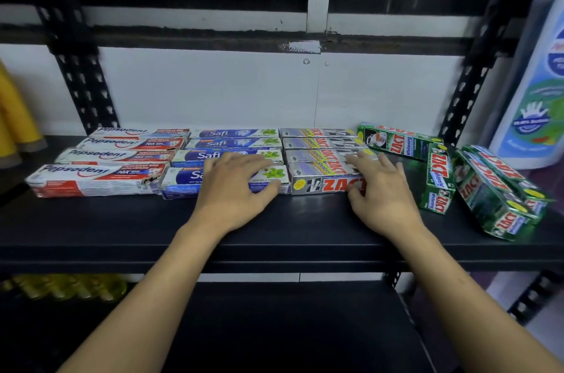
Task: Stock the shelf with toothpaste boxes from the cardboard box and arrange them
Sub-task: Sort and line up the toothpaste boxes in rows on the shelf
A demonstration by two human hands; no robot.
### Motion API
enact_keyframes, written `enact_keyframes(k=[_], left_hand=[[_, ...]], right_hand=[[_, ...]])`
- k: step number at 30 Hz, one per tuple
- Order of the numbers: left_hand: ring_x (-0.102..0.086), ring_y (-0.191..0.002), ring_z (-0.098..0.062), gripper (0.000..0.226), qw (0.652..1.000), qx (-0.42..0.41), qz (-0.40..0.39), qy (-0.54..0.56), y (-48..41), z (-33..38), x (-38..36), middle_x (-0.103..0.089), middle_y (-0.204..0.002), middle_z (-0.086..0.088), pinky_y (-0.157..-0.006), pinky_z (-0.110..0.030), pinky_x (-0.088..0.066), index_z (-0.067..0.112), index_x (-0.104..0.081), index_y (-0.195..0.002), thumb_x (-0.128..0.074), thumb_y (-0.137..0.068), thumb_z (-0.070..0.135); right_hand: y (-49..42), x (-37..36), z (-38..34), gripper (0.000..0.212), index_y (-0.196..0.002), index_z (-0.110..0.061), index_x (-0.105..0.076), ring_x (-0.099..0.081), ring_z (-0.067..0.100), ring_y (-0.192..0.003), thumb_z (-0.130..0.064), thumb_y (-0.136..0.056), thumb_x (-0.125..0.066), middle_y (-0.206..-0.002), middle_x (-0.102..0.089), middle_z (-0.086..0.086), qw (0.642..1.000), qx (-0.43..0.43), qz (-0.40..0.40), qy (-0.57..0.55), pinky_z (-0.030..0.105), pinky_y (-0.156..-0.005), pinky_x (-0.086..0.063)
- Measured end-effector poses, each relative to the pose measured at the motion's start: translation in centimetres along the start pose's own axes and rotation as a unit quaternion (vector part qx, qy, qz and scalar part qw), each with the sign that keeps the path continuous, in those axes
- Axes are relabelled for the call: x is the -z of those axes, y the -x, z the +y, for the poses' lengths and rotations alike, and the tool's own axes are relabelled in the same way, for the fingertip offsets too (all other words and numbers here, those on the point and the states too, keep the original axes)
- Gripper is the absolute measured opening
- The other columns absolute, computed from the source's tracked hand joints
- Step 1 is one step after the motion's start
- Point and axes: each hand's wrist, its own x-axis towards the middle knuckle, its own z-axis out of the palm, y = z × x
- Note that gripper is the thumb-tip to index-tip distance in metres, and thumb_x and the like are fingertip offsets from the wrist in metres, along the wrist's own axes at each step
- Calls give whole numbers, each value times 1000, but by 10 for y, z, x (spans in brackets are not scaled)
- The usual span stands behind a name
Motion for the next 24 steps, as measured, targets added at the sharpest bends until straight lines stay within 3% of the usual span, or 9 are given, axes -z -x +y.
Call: enact_keyframes(k=[4,8,10,13,18,24], left_hand=[[-54,-119,-17,39,1000,24,-4,-3,-21,-12,6,-67,-123,14,-103,-37,-29,33,-68,-118,-46,-89,48],[-60,-113,-17,34,994,92,-53,12,-47,-33,13,-71,-113,12,-99,-41,-44,34,-72,-107,-49,-85,46],[-59,-109,-15,23,991,108,-80,6,-54,-38,14,-70,-111,12,-97,-37,-45,32,-73,-104,-62,-86,43],[-59,-105,-12,25,987,117,-107,29,-61,-44,15,-67,-108,12,-94,-34,-47,32,-73,-102,-71,-82,46],[-53,-101,-4,41,980,122,-140,66,-68,-46,17,-63,-111,14,-91,-27,-42,29,-73,-111,-76,-77,52],[-53,-99,-5,35,977,134,-146,85,-71,-44,17,-62,-107,12,-85,-24,-38,29,-75,-106,-78,-77,48]], right_hand=[[-2,-2,1,57,-147,-31,-40,-17,27,-148,-30,-92,-53,-158,-33,-2,1000,5,-16,7,53,-121,-8],[-2,-1,0,57,-147,-29,-42,-20,25,-146,-32,-92,-53,-156,-35,-1,1000,4,-16,9,52,-120,-10],[-2,0,-1,56,-147,-29,-42,-22,25,-145,-31,-92,-53,-155,-36,-1,1000,0,-17,5,52,-119,-10],[-2,0,-1,56,-148,-31,-40,-19,24,-147,-33,-93,-51,-157,-33,-4,1000,-5,-22,1,51,-120,-9],[-3,0,0,57,-149,-32,-37,-15,24,-149,-34,-94,-50,-158,-31,-5,1000,-4,-26,-5,50,-121,-9],[-4,1,1,57,-150,-34,-33,-11,24,-150,-36,-95,-48,-159,-27,-7,999,-10,-36,-7,49,-122,-7]])
